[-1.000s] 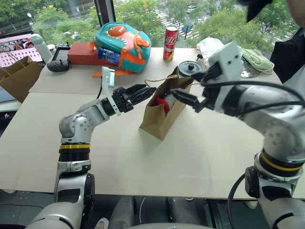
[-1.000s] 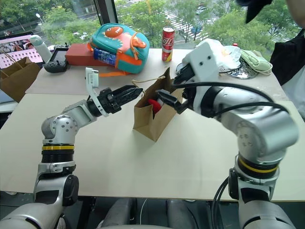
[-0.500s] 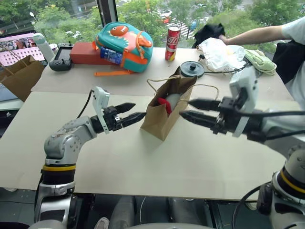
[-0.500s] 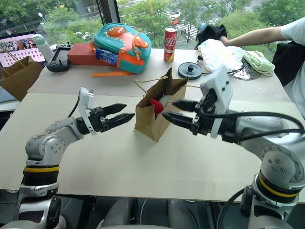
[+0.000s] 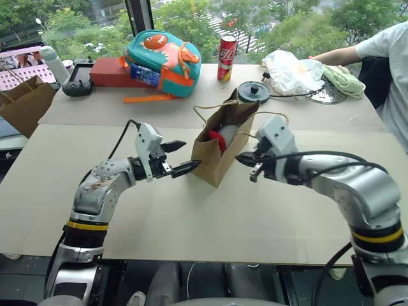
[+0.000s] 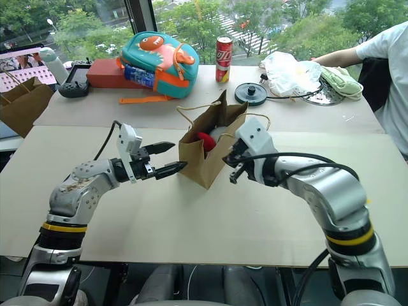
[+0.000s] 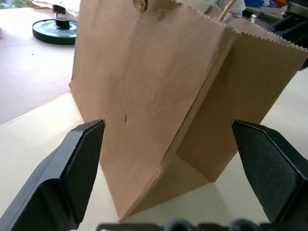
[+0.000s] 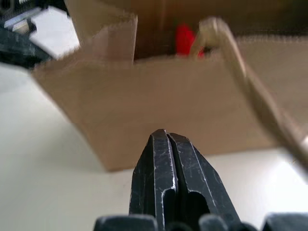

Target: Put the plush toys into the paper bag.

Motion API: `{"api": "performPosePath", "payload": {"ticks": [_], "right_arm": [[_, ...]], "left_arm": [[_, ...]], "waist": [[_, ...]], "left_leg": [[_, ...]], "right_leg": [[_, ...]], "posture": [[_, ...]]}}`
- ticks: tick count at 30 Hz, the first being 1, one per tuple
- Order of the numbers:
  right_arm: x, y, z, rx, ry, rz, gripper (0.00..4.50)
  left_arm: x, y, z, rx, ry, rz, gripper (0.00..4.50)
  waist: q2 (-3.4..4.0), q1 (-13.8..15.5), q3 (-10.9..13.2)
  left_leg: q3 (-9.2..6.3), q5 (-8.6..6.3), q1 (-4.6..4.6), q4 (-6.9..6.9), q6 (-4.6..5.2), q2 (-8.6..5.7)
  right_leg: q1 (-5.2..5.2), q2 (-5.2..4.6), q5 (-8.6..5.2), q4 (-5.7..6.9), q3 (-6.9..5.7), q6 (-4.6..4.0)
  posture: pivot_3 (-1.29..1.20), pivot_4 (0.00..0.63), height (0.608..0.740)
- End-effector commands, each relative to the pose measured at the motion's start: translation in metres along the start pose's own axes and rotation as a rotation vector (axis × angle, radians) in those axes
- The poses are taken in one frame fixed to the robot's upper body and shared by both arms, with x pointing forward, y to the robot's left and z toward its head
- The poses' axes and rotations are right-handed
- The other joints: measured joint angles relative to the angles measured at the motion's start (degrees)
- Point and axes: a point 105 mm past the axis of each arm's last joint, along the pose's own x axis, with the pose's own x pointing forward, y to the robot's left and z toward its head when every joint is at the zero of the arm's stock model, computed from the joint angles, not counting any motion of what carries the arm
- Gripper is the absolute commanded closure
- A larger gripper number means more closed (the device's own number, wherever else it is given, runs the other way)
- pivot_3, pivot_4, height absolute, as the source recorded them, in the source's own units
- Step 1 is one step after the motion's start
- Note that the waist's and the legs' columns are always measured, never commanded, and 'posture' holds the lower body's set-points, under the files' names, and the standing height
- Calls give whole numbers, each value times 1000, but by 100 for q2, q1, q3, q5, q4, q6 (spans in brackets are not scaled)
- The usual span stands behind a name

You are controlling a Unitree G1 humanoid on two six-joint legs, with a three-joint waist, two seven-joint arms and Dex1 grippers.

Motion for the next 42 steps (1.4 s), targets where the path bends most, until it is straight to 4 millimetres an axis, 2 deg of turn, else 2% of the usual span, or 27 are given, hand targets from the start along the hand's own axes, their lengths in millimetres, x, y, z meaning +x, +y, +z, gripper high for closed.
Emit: {"api": "performPosePath", "payload": {"ticks": [1,6,15,18,27,42], "right_arm": [[7,-3,22,-32,-69,-35,4488],[14,4,33,-28,-104,-13,4488],[22,5,33,3,-108,-26,4488],[22,3,33,11,-109,-36,4488],[27,0,33,27,-110,-48,4488],[30,15,45,26,-136,-17,4488]], "left_arm": [[6,-4,11,65,-24,-22,0],[10,-6,11,84,-22,-26,0],[22,-9,3,109,-13,-7,0],[21,-14,7,90,-37,-32,0],[7,-10,4,95,2,-20,0],[27,-1,-12,93,14,106,0]], "waist": [[0,0,0],[0,6,0],[1,3,0],[1,-1,0],[1,-7,-1],[2,-5,-1]], "left_leg": [[0,0,0,0,0,-1],[-2,0,-1,-1,0,-1],[-2,0,0,1,0,0],[-3,0,0,0,0,0],[-2,0,2,0,0,2],[-3,0,2,0,0,1]], "right_leg": [[0,-1,0,0,0,0],[0,-1,1,2,-2,-1],[0,-1,1,5,-3,-1],[0,0,1,7,-4,-2],[-1,0,1,8,-4,-2],[-1,0,1,10,-3,-2]], "posture": [[0,150,733],[0,150,733],[0,150,733],[0,150,733],[0,150,733],[0,150,733]]}}
